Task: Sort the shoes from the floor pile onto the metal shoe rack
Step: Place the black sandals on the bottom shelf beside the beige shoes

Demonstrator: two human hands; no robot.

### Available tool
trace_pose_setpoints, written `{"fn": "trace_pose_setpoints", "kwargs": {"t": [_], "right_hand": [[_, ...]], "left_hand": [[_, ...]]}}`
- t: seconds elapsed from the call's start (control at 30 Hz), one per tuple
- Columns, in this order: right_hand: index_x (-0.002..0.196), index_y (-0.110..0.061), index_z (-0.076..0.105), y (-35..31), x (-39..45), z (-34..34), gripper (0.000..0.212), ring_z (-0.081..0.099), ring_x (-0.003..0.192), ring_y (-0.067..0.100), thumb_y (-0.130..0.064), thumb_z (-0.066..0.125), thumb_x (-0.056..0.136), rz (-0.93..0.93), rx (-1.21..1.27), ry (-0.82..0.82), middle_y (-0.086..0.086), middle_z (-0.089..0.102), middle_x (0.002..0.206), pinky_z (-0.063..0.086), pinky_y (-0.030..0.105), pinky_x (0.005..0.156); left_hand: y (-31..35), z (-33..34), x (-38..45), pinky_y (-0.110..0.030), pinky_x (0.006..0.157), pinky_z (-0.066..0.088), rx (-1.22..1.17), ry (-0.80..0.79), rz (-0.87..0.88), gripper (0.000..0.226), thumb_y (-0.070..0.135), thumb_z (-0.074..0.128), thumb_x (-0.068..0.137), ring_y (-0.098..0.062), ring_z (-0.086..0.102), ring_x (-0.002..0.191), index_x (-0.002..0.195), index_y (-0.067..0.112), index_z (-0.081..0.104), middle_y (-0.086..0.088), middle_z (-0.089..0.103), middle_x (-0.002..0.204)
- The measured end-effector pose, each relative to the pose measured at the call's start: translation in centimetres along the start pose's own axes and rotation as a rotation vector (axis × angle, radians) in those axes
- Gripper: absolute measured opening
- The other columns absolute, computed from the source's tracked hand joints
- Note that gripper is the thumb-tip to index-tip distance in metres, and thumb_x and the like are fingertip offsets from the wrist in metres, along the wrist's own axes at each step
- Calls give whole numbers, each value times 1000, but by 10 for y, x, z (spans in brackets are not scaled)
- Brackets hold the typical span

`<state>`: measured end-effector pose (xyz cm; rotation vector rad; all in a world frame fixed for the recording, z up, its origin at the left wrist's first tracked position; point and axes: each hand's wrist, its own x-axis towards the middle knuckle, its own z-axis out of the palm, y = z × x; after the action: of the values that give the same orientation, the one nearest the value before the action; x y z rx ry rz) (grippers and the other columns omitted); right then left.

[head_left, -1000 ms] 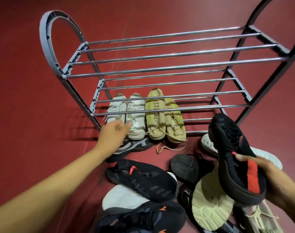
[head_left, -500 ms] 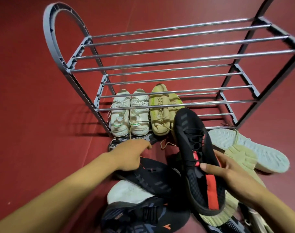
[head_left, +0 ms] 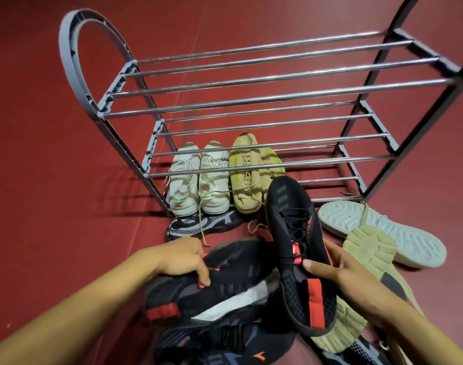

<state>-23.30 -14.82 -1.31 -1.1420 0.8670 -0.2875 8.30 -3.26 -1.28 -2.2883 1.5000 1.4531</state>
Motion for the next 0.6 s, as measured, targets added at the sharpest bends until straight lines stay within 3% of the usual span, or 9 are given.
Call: {"fn": "trace_pose_setpoints", "kwargs": {"t": [0.07,0.13,0.2,0.33,0.47,0.53,0.6], "right_hand": [[133,-19,58,3,1,-3,44,70,112,28,-4,64,92,5,-5,19,6,73,122,48,50,105],[134,-17,58,5,-1,-3,43,70,112,27,-3,62,94,5,-2,35,6,73,122,49,49,104],[134,-18,58,7,-4,-3,42,69,113,27,-4,62,95,8,-10,35,5,73,123,47,50,106],[135,-20,58,4,-6,1,41,69,114,26,-6,61,96,2,-13,32,5,72,124,48,48,105],[134,-26,58,5,-5,5,39,67,118,26,-14,62,97,0,19,48,3,71,127,45,52,109],[134,-30,58,5,-3,3,38,66,119,24,-19,60,98,-3,48,78,1,70,128,43,52,110],[136,-32,56,4,-4,0,39,65,121,23,-19,58,100,-21,71,79,-1,68,131,43,51,110]], "left_hand": [[-5,1,-7,-27,55,35,-330,65,23,22,30,81,60,-14,51,53,61,9,74,-1,60,56],[-8,6,-7,-30,58,37,-625,145,93,32,33,79,51,-21,54,58,63,4,73,-11,61,63],[-2,11,-7,-30,61,42,-829,185,178,31,33,78,48,-24,58,60,63,6,71,-15,63,68],[26,25,-6,-23,58,51,-1018,198,269,27,30,76,50,-18,64,56,62,6,71,-9,67,62],[53,48,6,-22,66,52,-1091,216,274,27,35,77,51,-15,67,67,67,12,76,-5,72,71],[62,59,13,-28,81,55,-1181,238,257,35,30,78,58,-20,71,84,88,11,76,-7,76,89],[68,68,20,-43,101,50,-1222,242,254,59,25,79,65,-27,68,109,120,12,64,-9,74,115]]}}
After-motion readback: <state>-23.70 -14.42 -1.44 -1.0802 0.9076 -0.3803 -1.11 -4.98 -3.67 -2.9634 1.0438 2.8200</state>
